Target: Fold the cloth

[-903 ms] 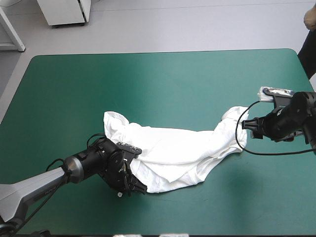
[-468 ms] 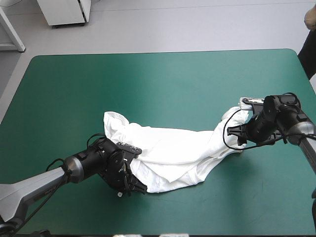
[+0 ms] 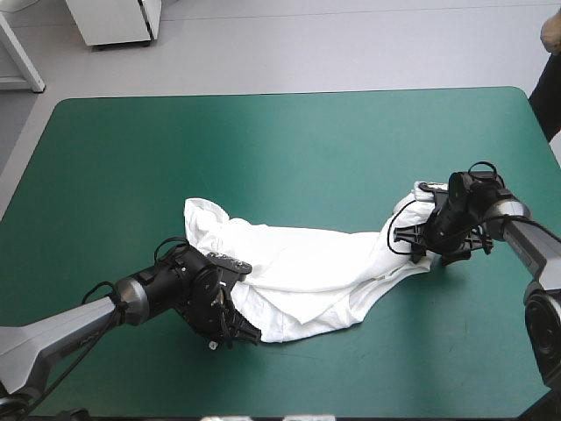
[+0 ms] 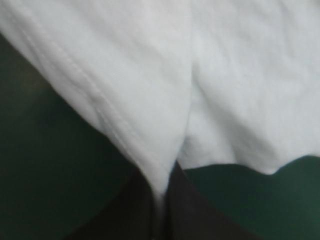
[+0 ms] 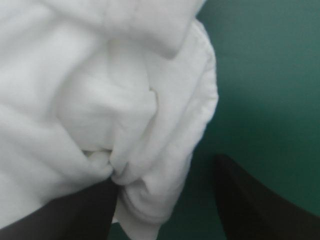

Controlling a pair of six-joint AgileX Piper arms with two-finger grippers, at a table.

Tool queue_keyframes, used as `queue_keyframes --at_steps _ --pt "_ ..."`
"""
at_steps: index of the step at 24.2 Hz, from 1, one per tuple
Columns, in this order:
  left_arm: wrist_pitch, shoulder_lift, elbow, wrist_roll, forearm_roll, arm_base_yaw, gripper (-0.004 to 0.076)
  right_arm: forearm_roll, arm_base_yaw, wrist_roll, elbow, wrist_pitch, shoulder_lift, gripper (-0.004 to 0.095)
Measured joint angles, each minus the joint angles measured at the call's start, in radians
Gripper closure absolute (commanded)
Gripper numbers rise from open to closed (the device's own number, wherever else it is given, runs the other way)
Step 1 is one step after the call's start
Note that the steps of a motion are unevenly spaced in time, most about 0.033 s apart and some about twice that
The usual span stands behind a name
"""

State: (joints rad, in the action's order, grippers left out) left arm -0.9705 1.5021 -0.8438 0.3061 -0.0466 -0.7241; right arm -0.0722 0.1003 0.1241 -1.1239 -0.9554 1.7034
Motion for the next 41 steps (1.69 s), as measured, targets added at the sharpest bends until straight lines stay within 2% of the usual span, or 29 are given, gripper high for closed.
queue_keyframes --at_steps 2,5,13,15,20,23,27,31,32,39,41 --pt "0.002 0.000 0.000 0.000 0.001 0.000 0.0731 -0.009 0.000 0.000 0.008 0.005 0.002 0.0604" --pt "0.002 0.000 0.000 0.000 0.002 0.000 0.0731 -0.034 0.000 0.000 0.020 0.020 0.001 0.0933" --pt "-0.019 -0.005 -0.030 0.000 0.021 0.002 0.0731 -0.076 0.000 -0.015 0.043 0.047 -0.042 0.0925" --pt "-0.031 -0.026 -0.085 0.001 0.129 0.043 0.0732 -0.048 0.001 -0.018 0.063 0.007 -0.109 0.0925" --pt "-0.134 -0.154 -0.302 -0.012 0.189 0.108 0.0734 -0.044 0.001 -0.038 0.006 -0.113 -0.393 0.0925" --pt "-0.217 -0.208 -0.476 -0.038 0.237 0.110 0.0734 -0.041 0.001 -0.043 -0.099 -0.178 -0.540 0.0925" --pt "-0.271 -0.228 -0.645 -0.071 0.258 0.110 0.0734 -0.041 0.001 -0.049 -0.242 -0.231 -0.612 0.0925" --pt "-0.276 -0.229 -0.867 -0.109 0.273 0.110 0.0734 -0.041 0.001 -0.062 -0.410 -0.287 -0.630 0.0925" --pt "-0.276 -0.230 -0.969 -0.127 0.274 0.110 0.0734 -0.041 0.001 -0.067 -0.495 -0.293 -0.630 0.0925" --pt "-0.277 -0.244 -1.413 -0.226 0.272 0.110 0.0734 -0.074 0.001 -0.095 -0.898 -0.294 -0.627 0.0924" --pt "-0.276 -0.245 -1.484 -0.244 0.251 0.110 0.0734 -0.088 0.001 -0.106 -0.967 -0.294 -0.623 0.0924"
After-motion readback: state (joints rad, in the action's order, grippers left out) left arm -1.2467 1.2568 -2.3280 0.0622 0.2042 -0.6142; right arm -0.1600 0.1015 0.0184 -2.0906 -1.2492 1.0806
